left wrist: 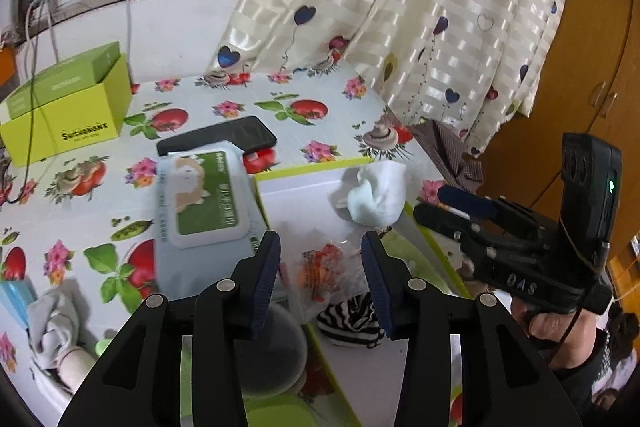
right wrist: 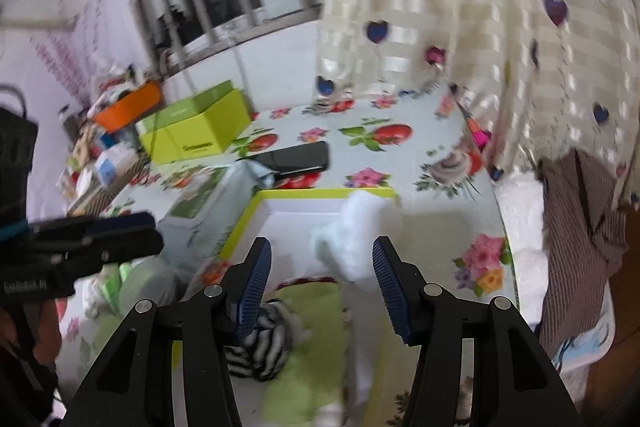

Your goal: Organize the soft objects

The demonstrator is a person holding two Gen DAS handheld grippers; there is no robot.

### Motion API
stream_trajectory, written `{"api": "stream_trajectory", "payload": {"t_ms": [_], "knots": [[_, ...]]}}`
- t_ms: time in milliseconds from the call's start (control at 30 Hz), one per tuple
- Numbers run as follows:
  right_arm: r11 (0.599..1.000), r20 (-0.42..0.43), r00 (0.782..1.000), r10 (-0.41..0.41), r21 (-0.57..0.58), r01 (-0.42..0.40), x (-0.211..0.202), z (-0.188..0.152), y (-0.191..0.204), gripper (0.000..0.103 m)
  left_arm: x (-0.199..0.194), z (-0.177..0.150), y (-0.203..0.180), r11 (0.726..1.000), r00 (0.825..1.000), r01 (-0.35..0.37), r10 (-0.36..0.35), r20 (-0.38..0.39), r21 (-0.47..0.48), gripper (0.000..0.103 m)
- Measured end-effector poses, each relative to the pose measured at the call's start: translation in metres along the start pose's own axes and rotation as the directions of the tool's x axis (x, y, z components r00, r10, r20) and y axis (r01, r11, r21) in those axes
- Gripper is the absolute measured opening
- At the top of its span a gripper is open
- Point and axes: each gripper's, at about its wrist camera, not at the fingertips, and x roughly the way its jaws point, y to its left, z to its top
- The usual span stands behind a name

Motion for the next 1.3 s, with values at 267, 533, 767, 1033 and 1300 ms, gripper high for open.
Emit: {"api": "stream_trajectory", "payload": {"t_ms": [267, 533, 767, 1033, 1300], "knots": [[0.974, -0.151, 0.984, 0.091, -0.194, -0.120, 0.022, -0.020, 0.064, 0.031, -0.033, -0.015, 0.015, 1.000, 0.999, -0.013, 0.014, 0.031, -0.010, 0.044], [0.974, -0.271, 0.963, -0.001, -0.218, -0.060, 0.070, -0.026, 0.067, 0.018, -0.053, -0.028, 0.035, 0.999, 0.998, -0.025, 0.026, 0.050, -0.037, 0.044], [0.991, -0.196, 0.980, -0.027, -0.134, 0.000, 0.045, -0.017, 0.055, 0.020, -0.063, -0.043, 0.055, 0.996, 0.997, -0.036, 0.041, 0.063, -0.082, 0.044], [0.994, -0.105, 0.993, -0.056, -0.094, 0.046, -0.010, -0.027, 0.066, 0.040, -0.082, -0.063, 0.066, 0.993, 0.994, -0.046, 0.057, 0.095, -0.108, 0.044], [0.996, -0.063, 0.997, -0.050, -0.077, 0.045, -0.047, -0.042, 0.089, 0.044, -0.094, -0.085, 0.076, 0.990, 0.994, -0.067, 0.077, 0.076, -0.122, 0.043]]}}
